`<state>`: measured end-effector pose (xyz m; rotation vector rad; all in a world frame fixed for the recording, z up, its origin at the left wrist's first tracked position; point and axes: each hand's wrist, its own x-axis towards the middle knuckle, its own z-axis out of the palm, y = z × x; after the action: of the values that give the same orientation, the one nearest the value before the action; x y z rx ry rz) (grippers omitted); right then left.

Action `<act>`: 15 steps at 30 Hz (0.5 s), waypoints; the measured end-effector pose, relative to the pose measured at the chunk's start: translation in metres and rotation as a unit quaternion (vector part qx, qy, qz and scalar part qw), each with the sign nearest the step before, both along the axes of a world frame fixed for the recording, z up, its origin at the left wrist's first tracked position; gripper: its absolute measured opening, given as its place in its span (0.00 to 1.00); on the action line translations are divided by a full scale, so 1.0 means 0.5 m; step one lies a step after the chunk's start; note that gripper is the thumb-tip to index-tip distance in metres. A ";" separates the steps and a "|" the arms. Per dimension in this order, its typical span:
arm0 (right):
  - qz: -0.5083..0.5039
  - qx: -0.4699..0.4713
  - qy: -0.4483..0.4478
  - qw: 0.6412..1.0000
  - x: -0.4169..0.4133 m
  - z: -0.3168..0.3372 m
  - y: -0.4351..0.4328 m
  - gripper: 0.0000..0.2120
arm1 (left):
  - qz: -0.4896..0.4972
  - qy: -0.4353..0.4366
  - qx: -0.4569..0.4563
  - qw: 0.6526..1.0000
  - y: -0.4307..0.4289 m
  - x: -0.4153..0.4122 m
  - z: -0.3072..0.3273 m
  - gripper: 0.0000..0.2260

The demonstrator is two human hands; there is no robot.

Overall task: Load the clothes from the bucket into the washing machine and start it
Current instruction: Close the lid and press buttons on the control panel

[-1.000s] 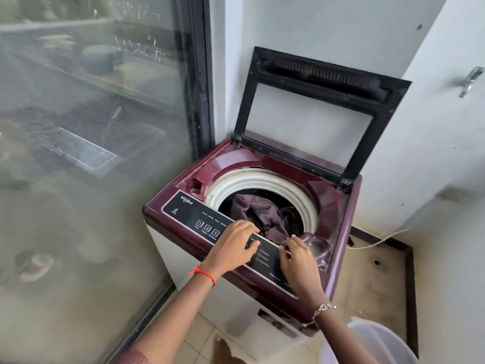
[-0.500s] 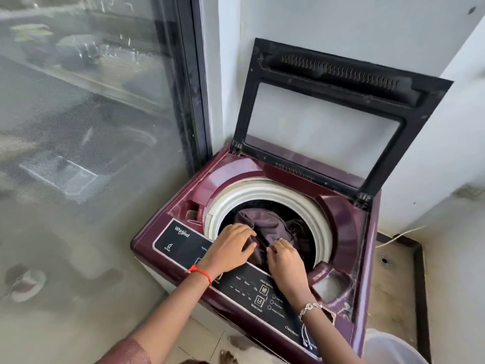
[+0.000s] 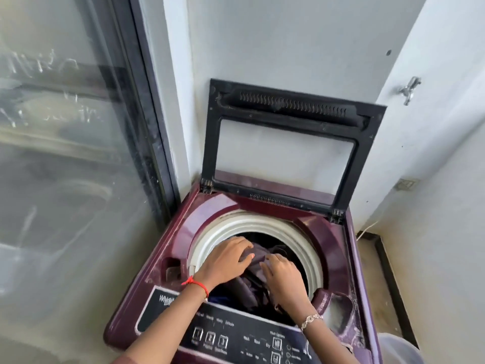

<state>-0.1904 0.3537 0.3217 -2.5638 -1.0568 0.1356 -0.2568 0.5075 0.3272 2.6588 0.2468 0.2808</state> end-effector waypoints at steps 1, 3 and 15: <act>-0.007 -0.004 -0.014 1.000 0.009 0.012 0.012 0.13 | -0.007 -0.010 0.003 1.000 0.015 0.017 0.015 0.14; -0.016 -0.007 -0.023 1.000 0.034 0.040 0.032 0.13 | -0.013 -0.030 0.008 0.999 0.037 0.051 0.044 0.13; -0.089 0.082 -0.115 0.986 0.185 0.306 0.150 0.16 | -0.107 -0.133 0.106 0.980 0.151 0.249 0.312 0.14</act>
<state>-0.0979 0.4287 0.4748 -2.5504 -0.8682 -0.2880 -0.1322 0.5832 0.4833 2.7844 -0.1633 0.6159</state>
